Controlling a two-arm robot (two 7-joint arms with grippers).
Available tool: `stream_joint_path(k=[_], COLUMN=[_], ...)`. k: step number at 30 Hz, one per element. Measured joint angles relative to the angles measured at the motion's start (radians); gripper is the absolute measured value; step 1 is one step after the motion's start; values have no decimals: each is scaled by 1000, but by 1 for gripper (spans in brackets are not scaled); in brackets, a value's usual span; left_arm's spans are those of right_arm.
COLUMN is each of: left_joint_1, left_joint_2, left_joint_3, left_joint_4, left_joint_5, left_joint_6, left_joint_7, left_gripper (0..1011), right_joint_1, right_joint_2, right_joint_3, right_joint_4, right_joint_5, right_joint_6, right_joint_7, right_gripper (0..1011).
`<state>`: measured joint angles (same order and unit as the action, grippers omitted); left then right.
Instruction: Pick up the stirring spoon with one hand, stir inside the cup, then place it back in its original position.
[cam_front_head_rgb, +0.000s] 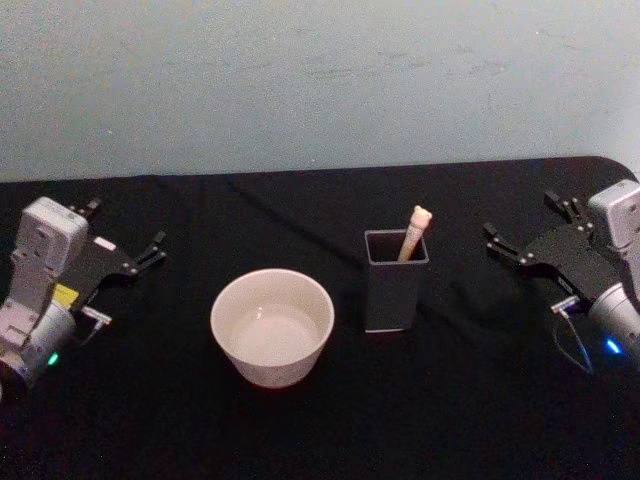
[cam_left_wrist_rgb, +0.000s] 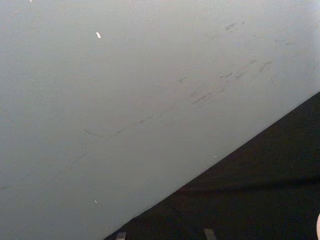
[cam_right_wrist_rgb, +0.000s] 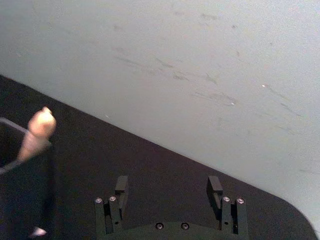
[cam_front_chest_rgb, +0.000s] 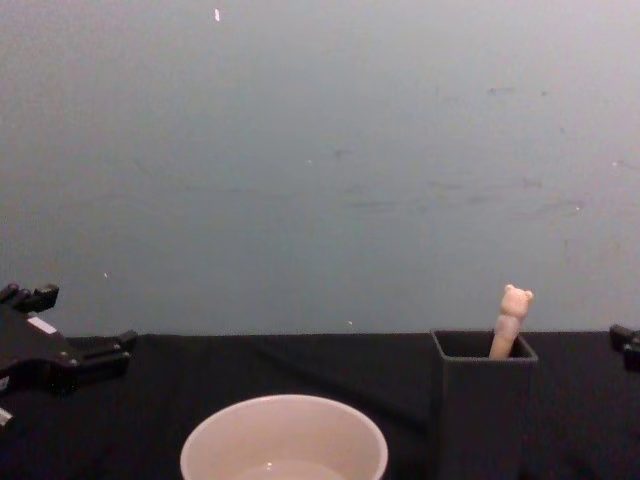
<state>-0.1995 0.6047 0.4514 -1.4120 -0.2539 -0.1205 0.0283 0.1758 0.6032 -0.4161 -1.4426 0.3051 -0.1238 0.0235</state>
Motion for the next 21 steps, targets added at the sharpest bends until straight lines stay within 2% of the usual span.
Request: stream_joint_path(k=[2,3,5,8,9,12,13,15,21], left_joint_1=[0,0,0,0,0,0,0,0,0], left_joint_2=[0,0,0,0,0,0,0,0,0], left_joint_3=[0,0,0,0,0,0,0,0,0], left_joint_4=[0,0,0,0,0,0,0,0,0], left_joint_5=[0,0,0,0,0,0,0,0,0], left_joint_6=[0,0,0,0,0,0,0,0,0], left_joint_7=[0,0,0,0,0,0,0,0,0], left_gripper=[1002,1001,1001,1001,1001,1001,1001,1001,1001], right_joint_1=[-15,-25,-37,-48,-53,-56,-57,-55,-40], right_joint_2=[3,6,9,12,15,18,18,18,4], right_joint_3=[19,34,52,71,80,90,95,98,93], right_joint_4=[-25,-43,-65,-85,-96,-105,-108,-109,-97], right_joint_5=[44,84,134,186,221,266,294,328,363], right_joint_6=[4,11,21,35,45,62,75,97,139], right_joint_7=[38,71,114,162,198,250,285,334,404], right_gripper=[1002,1002,1002,1002,1002,1002,1002,1002,1002])
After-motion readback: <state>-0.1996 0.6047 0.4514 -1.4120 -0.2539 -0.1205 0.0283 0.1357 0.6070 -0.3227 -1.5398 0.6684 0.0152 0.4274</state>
